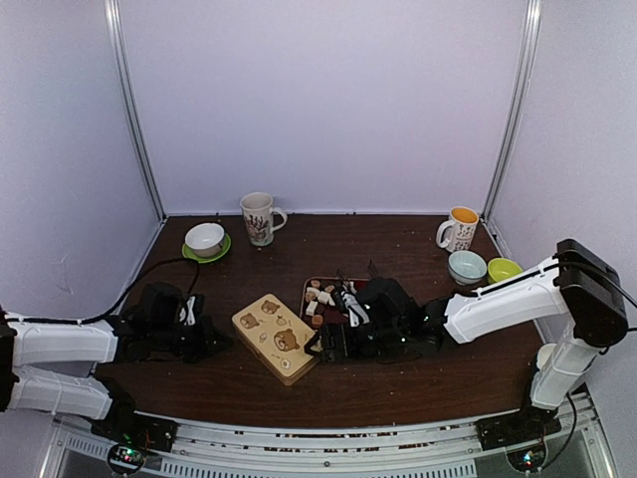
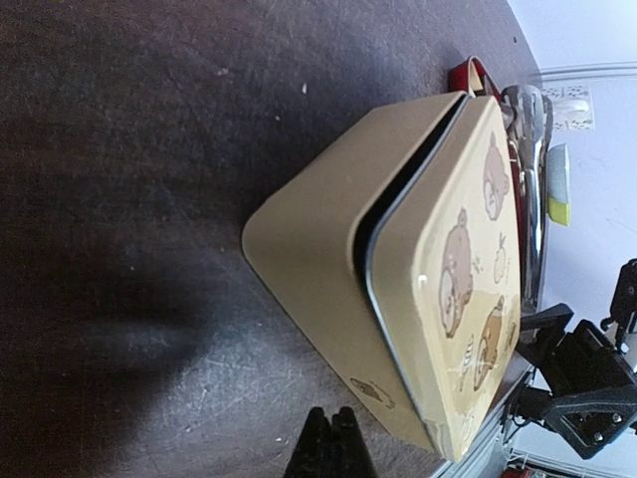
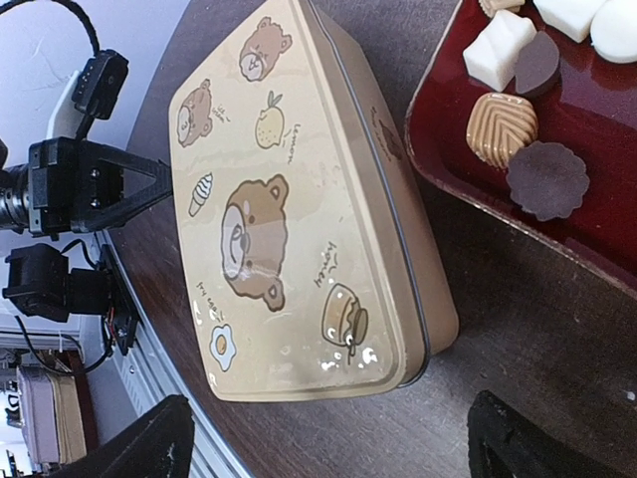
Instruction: Pack the chocolate
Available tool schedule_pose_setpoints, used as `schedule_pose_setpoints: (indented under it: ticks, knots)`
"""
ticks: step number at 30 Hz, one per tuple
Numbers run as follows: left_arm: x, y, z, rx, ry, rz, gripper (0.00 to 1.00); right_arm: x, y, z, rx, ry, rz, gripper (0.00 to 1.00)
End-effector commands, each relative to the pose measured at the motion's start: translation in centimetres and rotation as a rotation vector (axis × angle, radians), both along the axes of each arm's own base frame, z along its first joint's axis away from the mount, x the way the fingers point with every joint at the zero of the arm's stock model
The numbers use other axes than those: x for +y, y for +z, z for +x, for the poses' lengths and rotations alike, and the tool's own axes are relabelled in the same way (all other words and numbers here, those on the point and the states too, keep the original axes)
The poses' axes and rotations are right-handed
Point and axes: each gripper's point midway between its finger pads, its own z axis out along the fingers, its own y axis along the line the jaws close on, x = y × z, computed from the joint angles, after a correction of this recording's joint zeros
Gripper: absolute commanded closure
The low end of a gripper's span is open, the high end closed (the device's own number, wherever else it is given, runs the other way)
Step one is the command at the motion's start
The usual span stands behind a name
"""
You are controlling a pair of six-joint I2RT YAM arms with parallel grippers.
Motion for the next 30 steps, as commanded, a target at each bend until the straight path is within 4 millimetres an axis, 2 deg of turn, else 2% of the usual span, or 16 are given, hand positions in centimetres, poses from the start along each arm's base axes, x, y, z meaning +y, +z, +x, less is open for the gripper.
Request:
schedule_pose_setpoints:
  ticks: [1, 11, 16, 19, 23, 30]
  knots:
    - [-1.3, 1.3, 0.8, -0.048, -0.035, -0.048, 1.0, 2.1, 1.4, -0.1, 0.009, 0.014, 0.071, 0.04]
    - [-1.4, 0.9, 0.9, -0.038, -0.024, -0.06, 1.0, 4.0, 0.4, 0.0, -0.019, 0.048, 0.041, 0.02]
    - [-1.0, 0.7, 0.8, -0.033, -0.012, -0.044, 1.0, 5.9, 1.0, -2.0, 0.01, 0.128, 0.083, 0.02]
    - [0.1, 0.4, 1.0, -0.034, 0.044, -0.011, 1.0, 6.8, 1.9, -3.3, 0.032, 0.171, 0.131, 0.02]
    - [1.3, 0.3, 0.8, -0.062, 0.1, 0.0, 1.0, 6.3, 2.0, -3.4, 0.025, 0.16, 0.125, 0.03]
    - [1.2, 0.1, 0.6, -0.051, 0.091, 0.001, 1.0, 4.8, 1.1, -1.5, -0.042, 0.087, -0.002, 0.02]
